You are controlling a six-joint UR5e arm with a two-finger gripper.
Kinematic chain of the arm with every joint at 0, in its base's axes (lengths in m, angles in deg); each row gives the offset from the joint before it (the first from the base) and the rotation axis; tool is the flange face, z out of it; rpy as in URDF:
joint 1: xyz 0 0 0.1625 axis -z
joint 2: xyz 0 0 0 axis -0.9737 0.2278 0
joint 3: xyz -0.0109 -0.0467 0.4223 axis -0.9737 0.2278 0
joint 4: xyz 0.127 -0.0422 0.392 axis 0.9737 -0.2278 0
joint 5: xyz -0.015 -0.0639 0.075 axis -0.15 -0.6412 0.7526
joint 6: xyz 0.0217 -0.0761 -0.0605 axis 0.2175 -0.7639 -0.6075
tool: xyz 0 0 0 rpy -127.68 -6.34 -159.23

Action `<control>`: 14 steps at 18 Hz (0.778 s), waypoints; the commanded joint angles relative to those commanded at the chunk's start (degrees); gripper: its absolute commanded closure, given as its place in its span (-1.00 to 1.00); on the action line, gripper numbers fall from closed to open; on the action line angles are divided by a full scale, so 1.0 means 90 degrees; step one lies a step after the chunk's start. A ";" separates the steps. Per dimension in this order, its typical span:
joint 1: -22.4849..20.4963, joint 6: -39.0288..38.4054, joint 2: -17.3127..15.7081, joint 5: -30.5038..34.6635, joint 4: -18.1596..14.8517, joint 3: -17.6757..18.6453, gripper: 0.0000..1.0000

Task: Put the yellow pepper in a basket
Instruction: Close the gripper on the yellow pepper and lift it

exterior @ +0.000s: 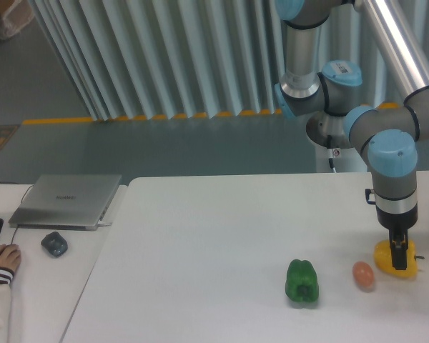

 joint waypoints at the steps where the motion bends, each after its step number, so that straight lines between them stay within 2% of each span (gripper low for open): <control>1: 0.0000 0.0000 0.0019 0.0029 0.0000 0.0000 -1.00; 3: 0.0010 0.0000 0.0039 0.0273 0.0000 0.0020 -1.00; 9: 0.0020 -0.0078 0.0049 0.0303 0.0000 0.0039 -1.00; 11: 0.0010 -0.0194 0.0059 0.0303 0.0000 0.0029 -0.62; 12: 0.0010 -0.0292 0.0059 0.0303 0.0000 0.0029 -0.28; 14: 0.0020 -0.0526 0.0049 0.0303 -0.0010 -0.0009 0.06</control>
